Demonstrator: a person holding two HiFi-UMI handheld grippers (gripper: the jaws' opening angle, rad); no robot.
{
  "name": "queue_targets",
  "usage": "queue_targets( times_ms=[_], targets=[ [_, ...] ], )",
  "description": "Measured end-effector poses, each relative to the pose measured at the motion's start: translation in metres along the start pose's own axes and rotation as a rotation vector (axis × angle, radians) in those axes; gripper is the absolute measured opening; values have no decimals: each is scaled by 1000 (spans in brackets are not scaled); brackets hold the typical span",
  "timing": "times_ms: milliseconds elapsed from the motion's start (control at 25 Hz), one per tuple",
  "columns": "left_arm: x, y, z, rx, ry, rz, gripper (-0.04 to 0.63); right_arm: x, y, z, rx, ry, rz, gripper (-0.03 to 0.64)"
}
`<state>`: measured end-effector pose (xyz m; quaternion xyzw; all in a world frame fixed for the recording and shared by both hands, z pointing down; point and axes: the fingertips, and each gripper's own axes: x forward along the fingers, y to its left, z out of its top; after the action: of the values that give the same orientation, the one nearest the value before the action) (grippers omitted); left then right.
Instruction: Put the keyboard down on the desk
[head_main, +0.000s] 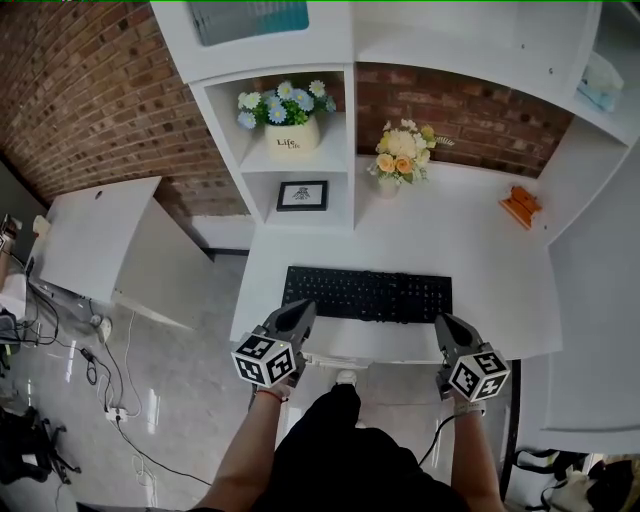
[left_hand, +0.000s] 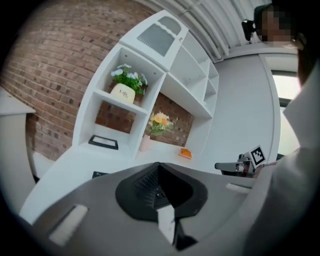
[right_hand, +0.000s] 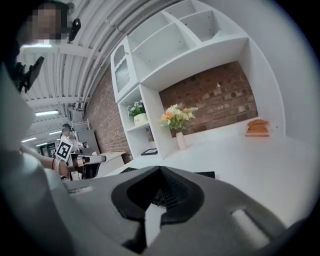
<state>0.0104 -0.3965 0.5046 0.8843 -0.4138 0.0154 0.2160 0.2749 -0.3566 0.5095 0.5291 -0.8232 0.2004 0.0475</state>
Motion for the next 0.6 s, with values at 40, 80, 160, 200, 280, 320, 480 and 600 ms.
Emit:
queue_targets(
  times_ms=[40, 80, 160, 200, 280, 320, 480, 600],
  targets=[
    [-4, 0, 6, 22, -28, 11, -5, -4, 1, 4, -10, -14, -3, -2],
    [-9, 0, 11, 39, -51, 22, -5, -7, 2, 8, -20, -27, -7, -2],
    [-16, 0, 19, 59, -85, 36, -5, -16, 3, 16, -36, -54, -15, -2],
    [-20, -1, 22, 63, -97, 40, -5, -20, 4, 20, -42, -68, -19, -2],
    [-27, -2, 28, 68, -116, 44, -5, -27, 6, 28, -52, -96, -25, -2],
    [-31, -3, 32, 69, -125, 45, -5, -30, 7, 33, -58, -110, -26, -2],
    [-46, -6, 44, 68, -175, 54, -5, -42, 15, 48, -84, -161, -26, -2],
    [-58, -7, 50, 72, -208, 67, -5, -52, 21, 55, -99, -188, -31, -2]
  ],
)
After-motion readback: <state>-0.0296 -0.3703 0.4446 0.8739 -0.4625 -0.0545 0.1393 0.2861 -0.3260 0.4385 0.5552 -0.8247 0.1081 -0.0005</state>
